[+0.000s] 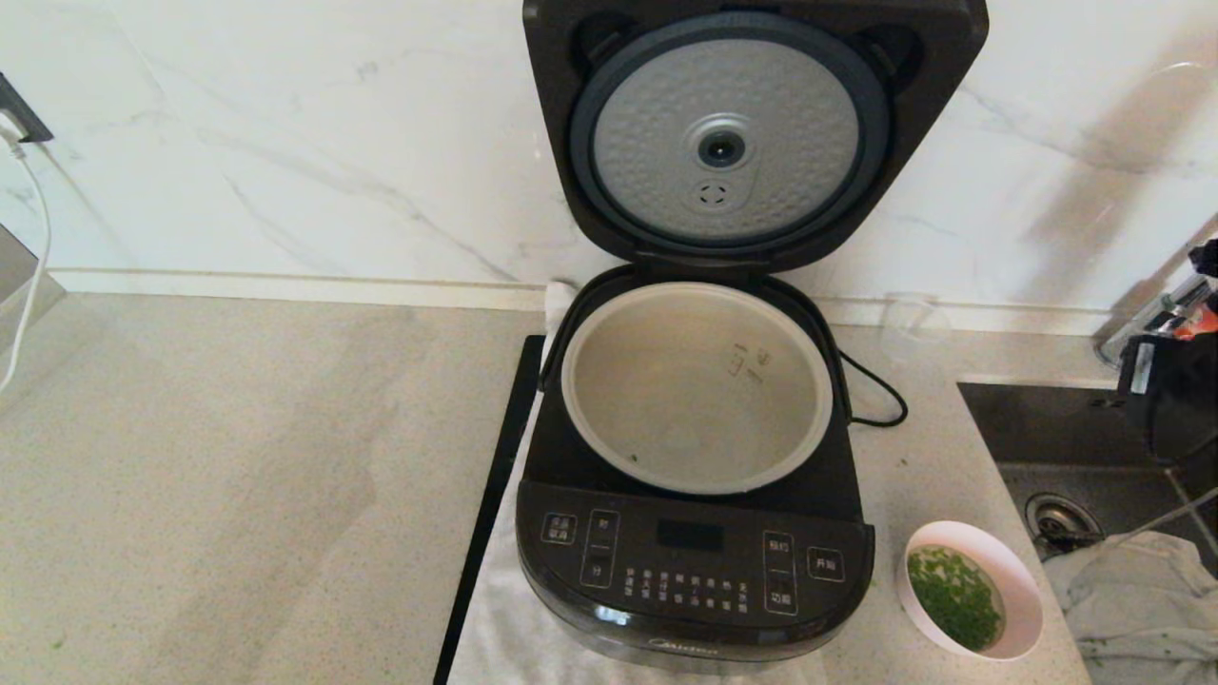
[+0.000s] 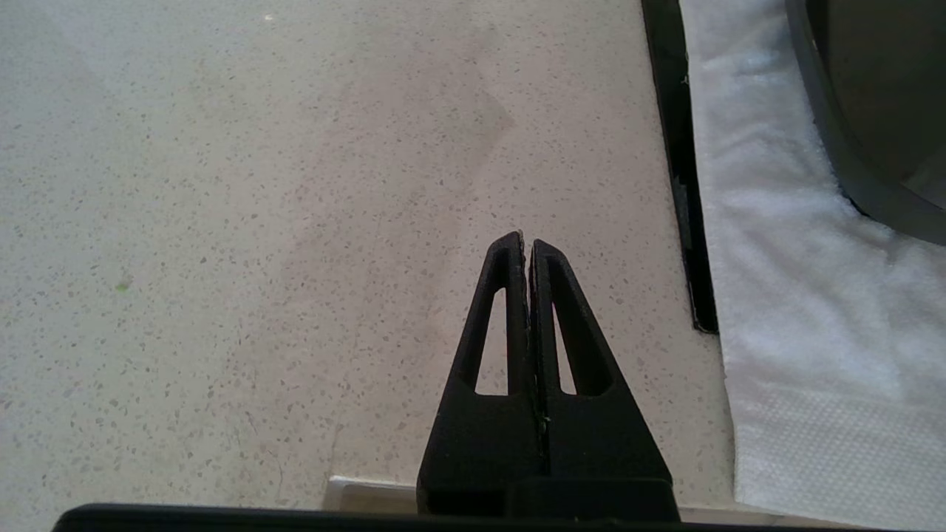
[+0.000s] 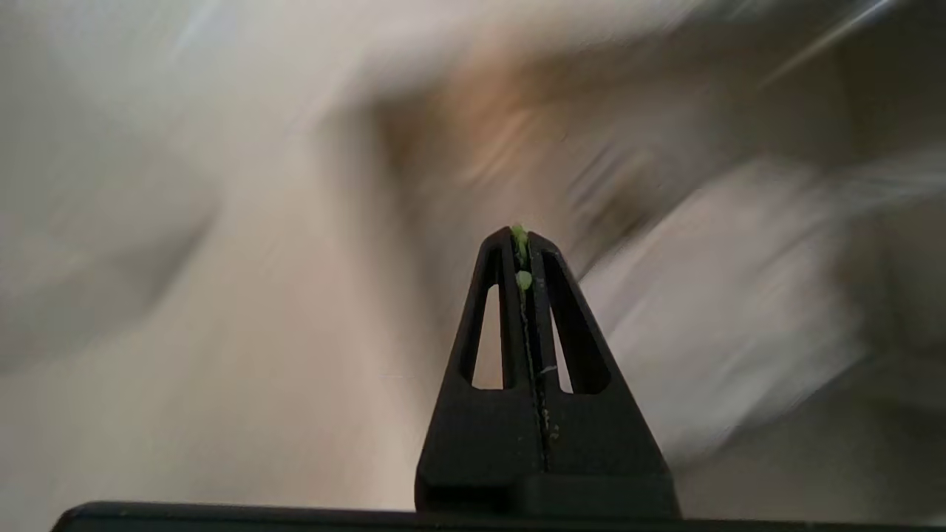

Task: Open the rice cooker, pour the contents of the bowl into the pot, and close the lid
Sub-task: Turn on the tap, then fill a bowl with water from the tap

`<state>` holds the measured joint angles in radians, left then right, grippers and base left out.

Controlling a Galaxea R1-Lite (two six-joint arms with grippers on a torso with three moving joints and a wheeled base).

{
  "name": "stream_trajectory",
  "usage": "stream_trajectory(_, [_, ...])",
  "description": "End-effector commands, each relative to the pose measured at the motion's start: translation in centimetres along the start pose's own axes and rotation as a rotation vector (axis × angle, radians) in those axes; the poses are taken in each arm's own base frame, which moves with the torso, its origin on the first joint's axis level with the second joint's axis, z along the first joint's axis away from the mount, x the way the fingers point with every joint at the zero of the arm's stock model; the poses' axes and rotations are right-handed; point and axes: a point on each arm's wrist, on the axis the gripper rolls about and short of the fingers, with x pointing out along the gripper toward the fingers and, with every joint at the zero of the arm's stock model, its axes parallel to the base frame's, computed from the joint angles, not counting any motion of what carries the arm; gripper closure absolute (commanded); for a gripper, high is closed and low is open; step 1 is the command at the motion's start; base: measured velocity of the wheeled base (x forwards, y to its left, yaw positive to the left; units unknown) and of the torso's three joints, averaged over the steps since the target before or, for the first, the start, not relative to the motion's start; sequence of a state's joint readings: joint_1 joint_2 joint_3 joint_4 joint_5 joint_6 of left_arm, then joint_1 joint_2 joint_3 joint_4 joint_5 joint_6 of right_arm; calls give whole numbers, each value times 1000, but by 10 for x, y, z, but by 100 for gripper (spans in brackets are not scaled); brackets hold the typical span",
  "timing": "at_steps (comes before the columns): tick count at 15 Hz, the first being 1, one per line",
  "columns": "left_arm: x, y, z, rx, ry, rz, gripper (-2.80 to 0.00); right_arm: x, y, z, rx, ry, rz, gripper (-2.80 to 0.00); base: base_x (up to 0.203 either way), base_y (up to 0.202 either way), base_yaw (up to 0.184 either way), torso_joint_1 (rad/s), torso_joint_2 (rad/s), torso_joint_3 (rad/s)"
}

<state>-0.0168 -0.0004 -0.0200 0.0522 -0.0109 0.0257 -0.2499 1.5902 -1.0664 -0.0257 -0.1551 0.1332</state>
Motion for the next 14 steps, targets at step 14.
stream_trajectory(14, [0, 0, 0, 0, 0, -1, 0, -172, -33, -186, -186, 886, 441, 0, 0, 0, 0, 0, 0, 0])
